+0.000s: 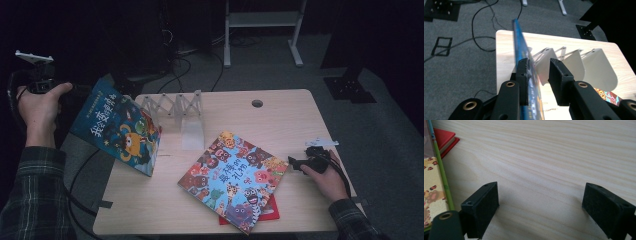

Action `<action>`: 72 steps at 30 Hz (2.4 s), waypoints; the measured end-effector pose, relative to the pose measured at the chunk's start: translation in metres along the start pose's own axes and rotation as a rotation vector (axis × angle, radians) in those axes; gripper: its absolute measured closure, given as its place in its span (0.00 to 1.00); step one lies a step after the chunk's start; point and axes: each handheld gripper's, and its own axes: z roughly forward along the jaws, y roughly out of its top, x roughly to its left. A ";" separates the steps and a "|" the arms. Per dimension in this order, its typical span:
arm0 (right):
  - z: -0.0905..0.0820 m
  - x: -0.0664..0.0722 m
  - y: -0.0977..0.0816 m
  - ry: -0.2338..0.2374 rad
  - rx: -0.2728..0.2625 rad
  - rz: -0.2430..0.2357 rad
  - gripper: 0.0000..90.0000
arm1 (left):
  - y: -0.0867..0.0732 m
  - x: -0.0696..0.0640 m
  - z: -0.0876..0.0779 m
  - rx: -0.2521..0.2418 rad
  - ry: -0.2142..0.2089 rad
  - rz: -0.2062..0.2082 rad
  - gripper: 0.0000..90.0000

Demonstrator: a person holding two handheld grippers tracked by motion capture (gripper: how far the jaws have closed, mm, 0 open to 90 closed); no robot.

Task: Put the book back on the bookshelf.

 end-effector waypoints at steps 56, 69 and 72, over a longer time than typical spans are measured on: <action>-0.001 0.000 -0.001 -0.008 -0.002 0.009 0.15 | -0.157 -0.110 0.124 0.138 -0.272 0.376 0.47; -0.011 0.001 0.000 -0.030 -0.001 0.026 0.37 | -0.191 -0.113 0.150 0.238 -0.308 0.371 0.40; -0.015 0.003 0.002 -0.031 -0.006 0.023 0.38 | -0.198 -0.113 0.155 0.252 -0.314 0.358 0.33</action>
